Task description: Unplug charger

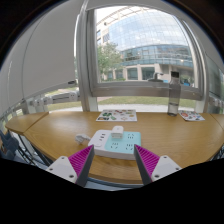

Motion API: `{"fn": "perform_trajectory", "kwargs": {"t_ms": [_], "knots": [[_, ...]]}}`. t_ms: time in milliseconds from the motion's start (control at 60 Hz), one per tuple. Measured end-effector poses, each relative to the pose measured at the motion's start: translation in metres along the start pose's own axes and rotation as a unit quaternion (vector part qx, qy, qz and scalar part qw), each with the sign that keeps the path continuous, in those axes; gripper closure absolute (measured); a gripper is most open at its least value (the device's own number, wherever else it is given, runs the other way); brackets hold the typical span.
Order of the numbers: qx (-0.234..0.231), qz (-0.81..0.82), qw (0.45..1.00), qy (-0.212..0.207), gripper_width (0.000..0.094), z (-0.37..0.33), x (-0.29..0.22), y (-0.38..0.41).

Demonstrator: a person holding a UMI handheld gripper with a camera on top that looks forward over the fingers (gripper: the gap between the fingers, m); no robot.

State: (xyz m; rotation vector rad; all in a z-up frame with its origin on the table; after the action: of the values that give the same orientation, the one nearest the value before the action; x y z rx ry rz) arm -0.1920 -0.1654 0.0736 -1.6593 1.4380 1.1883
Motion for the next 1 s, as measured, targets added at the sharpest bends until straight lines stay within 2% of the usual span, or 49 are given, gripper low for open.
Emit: {"fn": "perform_trajectory", "kwargs": {"t_ms": [117,200,350,433,467,567,700,767,783,817,850,867,900,967,1000], "knots": [[0.055,0.021,0.998,-0.004,0.0148,0.047,-0.02,0.001],[0.09,0.024,0.996,-0.003,0.0196,0.079,-0.03,-0.001],[0.129,0.029,0.991,0.021,0.042,0.106,-0.025,-0.008],[0.137,0.015,0.99,0.013,0.0632,0.11,-0.025,-0.005],[0.146,0.02,0.989,0.009,0.0683,0.101,-0.024,-0.005],[0.157,-0.012,0.988,0.01,0.0721,0.109,-0.024,-0.003],[0.156,0.028,0.987,0.014,0.0776,0.104,-0.028,-0.003],[0.137,0.055,0.989,0.024,0.0776,0.101,-0.034,-0.005],[0.124,0.065,0.99,0.013,0.0776,0.098,-0.045,-0.008],[0.105,0.074,0.991,-0.044,0.0776,0.085,-0.085,-0.014],[0.12,0.064,0.986,-0.095,0.0777,0.065,-0.127,-0.031],[0.128,0.061,0.984,-0.11,0.0777,0.068,-0.15,-0.039],[0.143,0.037,0.978,-0.145,0.0777,0.03,-0.182,-0.051],[0.155,0.035,0.97,-0.185,0.0778,-0.006,-0.22,-0.082],[0.162,0.039,0.969,-0.183,0.0773,-0.011,-0.223,-0.096]]}}
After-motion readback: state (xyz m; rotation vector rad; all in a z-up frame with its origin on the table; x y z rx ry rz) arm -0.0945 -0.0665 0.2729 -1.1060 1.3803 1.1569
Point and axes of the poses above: the point between the fingertips, and its own axes, seen from behind it with the camera up: y to the left, x down, z forward, the way the camera looks, the point moved 7 cm from there along -z, backward, against the way the camera looks, and after that the axes turned 1 degree about z, right-handed, at the moved point
